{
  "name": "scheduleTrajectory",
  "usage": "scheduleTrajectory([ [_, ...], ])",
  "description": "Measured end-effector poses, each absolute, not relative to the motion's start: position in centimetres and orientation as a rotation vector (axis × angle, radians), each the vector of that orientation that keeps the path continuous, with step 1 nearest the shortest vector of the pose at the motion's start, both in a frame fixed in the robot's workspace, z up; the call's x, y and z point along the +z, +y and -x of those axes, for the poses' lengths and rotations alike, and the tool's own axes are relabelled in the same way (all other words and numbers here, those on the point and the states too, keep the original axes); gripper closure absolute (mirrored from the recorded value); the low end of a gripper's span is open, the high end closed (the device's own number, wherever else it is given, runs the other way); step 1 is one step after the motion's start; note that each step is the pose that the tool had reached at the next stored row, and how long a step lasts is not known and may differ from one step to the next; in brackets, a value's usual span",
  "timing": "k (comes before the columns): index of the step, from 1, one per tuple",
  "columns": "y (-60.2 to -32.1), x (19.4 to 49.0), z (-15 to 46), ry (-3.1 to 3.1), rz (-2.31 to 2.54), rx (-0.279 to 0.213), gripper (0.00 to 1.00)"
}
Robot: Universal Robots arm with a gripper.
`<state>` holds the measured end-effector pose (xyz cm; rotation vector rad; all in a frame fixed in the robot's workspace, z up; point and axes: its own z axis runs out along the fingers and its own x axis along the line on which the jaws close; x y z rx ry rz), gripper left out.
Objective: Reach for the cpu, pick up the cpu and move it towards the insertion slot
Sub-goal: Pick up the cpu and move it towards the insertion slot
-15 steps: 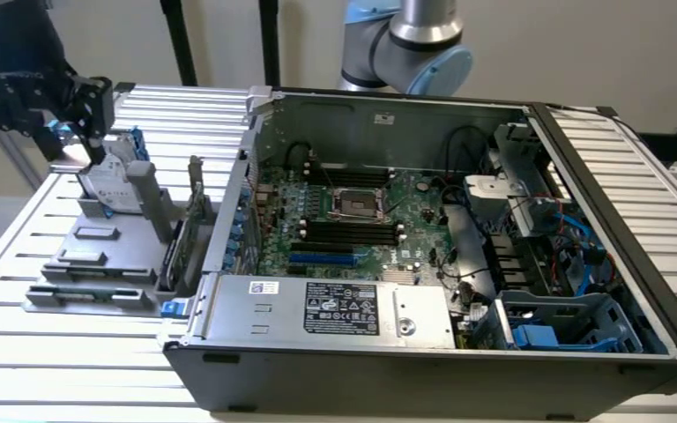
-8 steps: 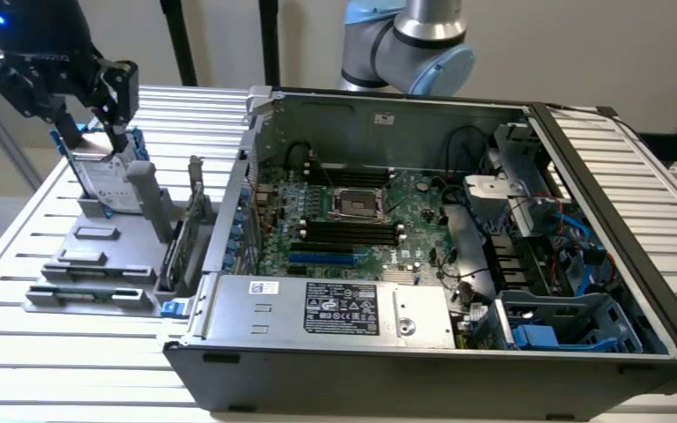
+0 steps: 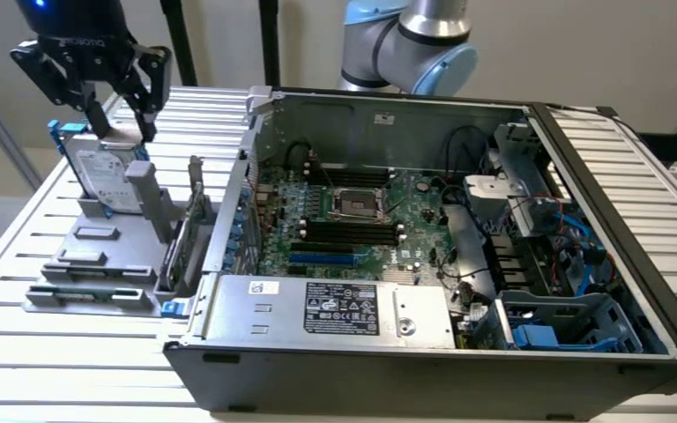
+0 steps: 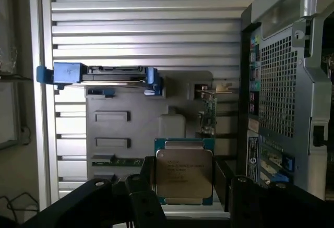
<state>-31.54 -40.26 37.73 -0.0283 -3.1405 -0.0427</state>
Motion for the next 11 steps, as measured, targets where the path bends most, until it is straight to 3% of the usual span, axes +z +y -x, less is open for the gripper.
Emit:
scheduleTrajectory([
  [11,-40.2,38.4,26.5,-3.140,0.028,-0.077,0.45],
])
